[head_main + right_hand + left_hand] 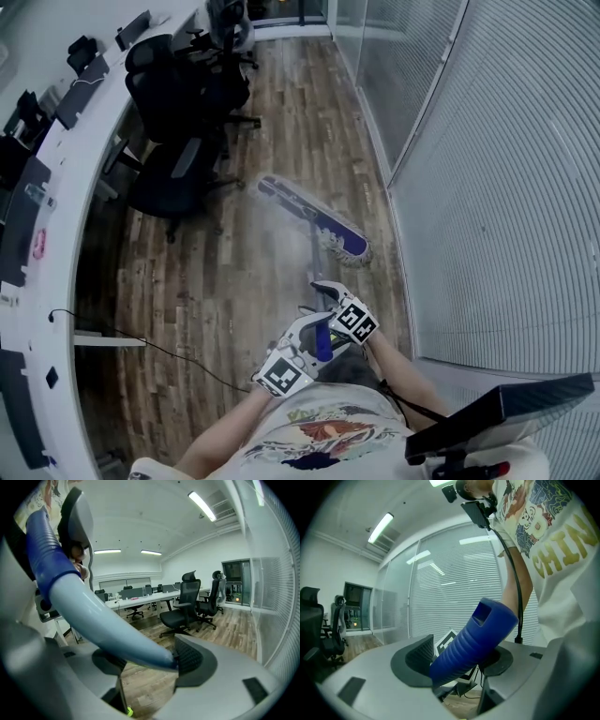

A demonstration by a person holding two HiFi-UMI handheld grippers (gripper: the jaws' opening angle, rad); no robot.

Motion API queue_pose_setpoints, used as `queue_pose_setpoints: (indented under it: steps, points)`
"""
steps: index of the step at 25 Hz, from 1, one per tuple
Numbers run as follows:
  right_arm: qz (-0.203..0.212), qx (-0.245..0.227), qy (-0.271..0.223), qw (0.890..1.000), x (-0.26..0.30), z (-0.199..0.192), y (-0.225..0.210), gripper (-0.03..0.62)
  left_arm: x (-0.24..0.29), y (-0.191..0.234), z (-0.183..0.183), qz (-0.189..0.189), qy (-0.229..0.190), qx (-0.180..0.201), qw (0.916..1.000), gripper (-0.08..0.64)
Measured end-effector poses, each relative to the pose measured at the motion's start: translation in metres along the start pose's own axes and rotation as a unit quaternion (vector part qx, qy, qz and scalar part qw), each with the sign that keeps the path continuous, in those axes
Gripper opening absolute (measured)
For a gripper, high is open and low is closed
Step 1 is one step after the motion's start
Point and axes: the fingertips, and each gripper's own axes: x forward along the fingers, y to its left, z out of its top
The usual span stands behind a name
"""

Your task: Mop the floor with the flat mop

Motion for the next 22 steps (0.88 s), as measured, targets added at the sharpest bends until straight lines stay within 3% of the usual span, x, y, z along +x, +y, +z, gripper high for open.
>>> queue_pose_setpoints:
  steps: [6, 16, 22]
  points:
    - [0.006, -0.001, -0.009, 1.000, 0.032, 0.026, -0.099, 0.258, 0.049, 0.095, 0.001, 0.000, 0.011, 0.004, 0.9999, 0.236]
    - [0.036, -0.005, -0.014, 0.999, 0.058, 0.074, -0.307, 0.259, 0.182, 0.272, 0.026, 0.021, 0.019, 0.000, 0.9996, 0.236]
    - [0.045, -0.025, 0.004, 0.999, 0.084, 0.090, -0.383, 0.258, 0.221, 0.346, 0.025, 0.034, 0.031, -0.001, 0.9989, 0.236]
